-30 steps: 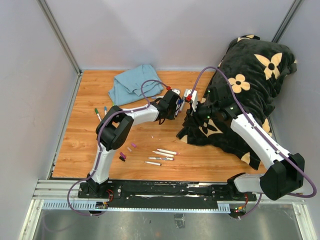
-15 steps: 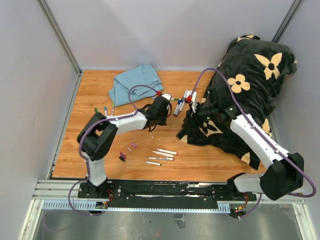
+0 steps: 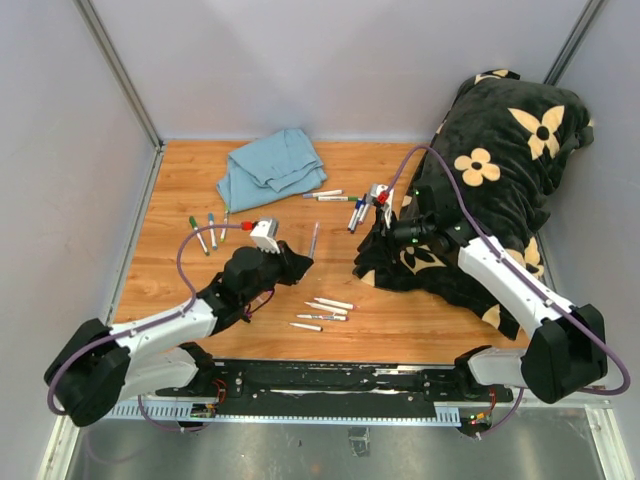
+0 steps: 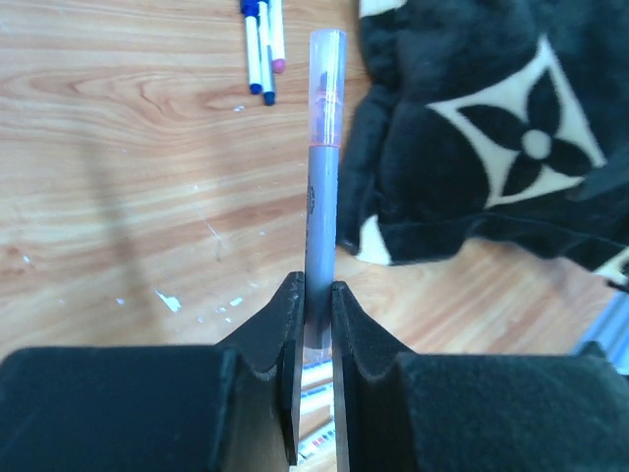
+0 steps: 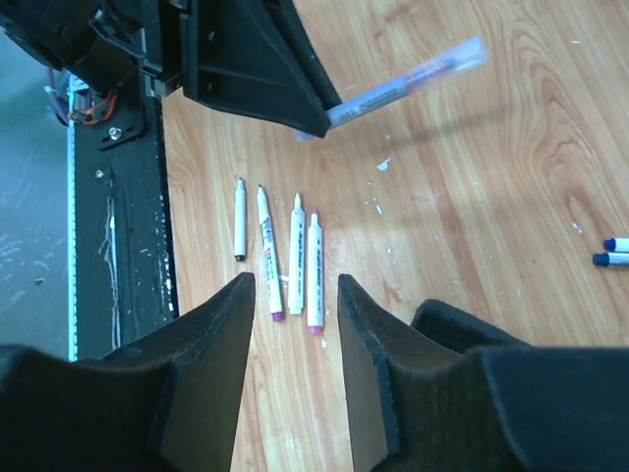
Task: Open the pen caps
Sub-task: Pick up the pen from the center of the board, then open the pen cap from the pen.
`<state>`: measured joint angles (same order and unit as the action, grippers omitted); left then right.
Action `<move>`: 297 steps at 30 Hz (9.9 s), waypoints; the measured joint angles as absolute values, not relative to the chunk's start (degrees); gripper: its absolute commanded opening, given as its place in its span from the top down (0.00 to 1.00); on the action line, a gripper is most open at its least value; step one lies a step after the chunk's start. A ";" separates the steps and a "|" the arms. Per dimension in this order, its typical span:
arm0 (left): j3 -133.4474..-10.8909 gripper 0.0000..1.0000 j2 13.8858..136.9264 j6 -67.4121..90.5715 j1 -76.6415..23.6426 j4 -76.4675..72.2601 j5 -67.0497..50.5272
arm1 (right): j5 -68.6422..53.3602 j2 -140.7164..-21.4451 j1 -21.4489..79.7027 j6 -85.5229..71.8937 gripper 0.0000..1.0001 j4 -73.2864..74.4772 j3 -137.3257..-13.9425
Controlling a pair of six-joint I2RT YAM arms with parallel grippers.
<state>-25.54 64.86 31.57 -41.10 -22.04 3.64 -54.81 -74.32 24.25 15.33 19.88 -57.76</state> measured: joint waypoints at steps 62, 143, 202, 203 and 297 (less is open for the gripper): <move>-13.93 0.21 77.34 45.39 -60.60 -74.85 16.84 | -57.95 -75.68 28.12 -29.85 0.99 -23.59 -41.82; -8.38 0.01 47.35 42.28 -43.99 -52.58 -4.43 | -65.49 -81.54 25.32 17.47 0.99 22.68 -57.93; -10.48 0.14 65.17 52.27 -36.86 -75.31 -12.49 | -64.31 -85.21 28.12 22.98 0.99 28.38 -60.49; -11.18 0.17 66.15 52.12 -37.28 -75.31 -12.29 | -64.31 -85.23 28.12 23.00 0.99 28.38 -60.49; -11.25 0.99 52.23 62.72 -25.36 -7.09 2.90 | -32.77 -100.20 41.28 25.80 0.90 32.56 -65.36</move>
<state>-11.25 52.23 62.72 -25.36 -7.09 2.90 -32.77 -100.20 41.28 25.80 32.56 -65.36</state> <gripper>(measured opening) 0.122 0.103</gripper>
